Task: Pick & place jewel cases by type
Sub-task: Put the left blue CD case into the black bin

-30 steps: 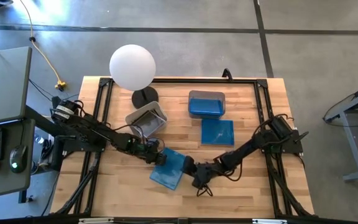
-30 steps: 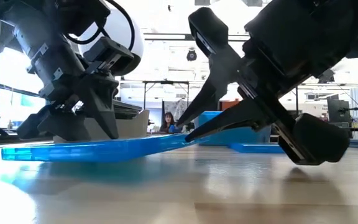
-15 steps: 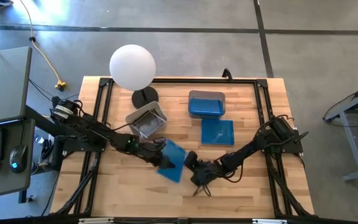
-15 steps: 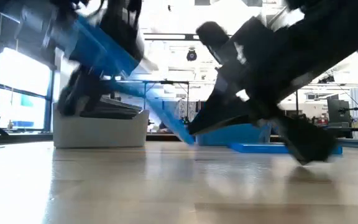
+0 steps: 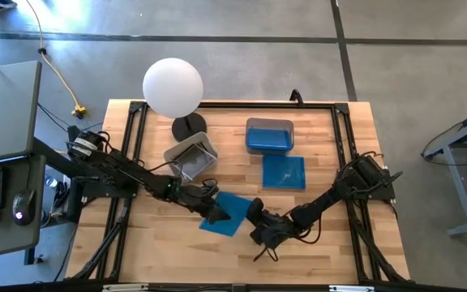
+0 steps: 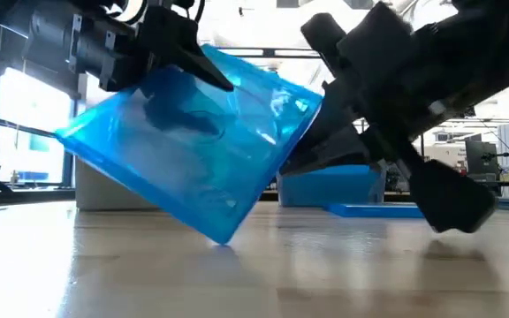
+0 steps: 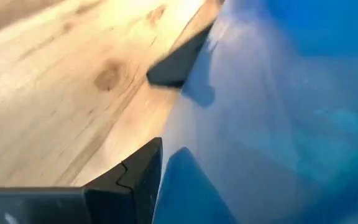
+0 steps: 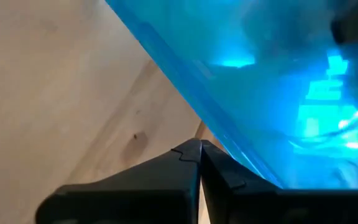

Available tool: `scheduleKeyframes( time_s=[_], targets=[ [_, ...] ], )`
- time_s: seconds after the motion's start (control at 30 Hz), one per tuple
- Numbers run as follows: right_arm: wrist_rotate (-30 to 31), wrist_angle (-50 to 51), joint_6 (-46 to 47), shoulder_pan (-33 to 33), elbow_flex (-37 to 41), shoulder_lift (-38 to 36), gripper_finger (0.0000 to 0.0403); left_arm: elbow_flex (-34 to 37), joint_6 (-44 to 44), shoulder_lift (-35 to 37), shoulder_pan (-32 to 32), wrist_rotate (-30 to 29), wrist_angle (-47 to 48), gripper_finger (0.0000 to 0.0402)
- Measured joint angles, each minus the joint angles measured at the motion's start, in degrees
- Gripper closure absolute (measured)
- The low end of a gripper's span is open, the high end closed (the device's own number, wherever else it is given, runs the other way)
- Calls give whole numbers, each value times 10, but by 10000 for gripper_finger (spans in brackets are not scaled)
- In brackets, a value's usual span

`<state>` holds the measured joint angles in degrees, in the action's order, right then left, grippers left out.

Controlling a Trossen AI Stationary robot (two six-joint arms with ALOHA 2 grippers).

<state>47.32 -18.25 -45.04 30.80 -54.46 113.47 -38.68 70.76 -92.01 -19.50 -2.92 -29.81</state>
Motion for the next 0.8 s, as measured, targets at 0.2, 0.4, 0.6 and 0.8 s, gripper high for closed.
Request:
scheduleKeyframes(
  time_s=[0.2, 0.4, 0.6, 0.8],
  targets=[
    [-3, 3, 1, -1, 0, 0, 402, 0, -56, 0, 0, -4, 13, 225],
    [-5, 2, 1, 0, 0, 0, 402, 0, -49, 0, 1, -19, 57, 225],
    [19, 5, 1, 0, 1, 0, 402, 1, -45, 0, 0, -27, 104, 227],
    [74, 48, 24, 4, 1, 0, 402, 1, -44, 0, 0, -27, 95, 284]
  ],
)
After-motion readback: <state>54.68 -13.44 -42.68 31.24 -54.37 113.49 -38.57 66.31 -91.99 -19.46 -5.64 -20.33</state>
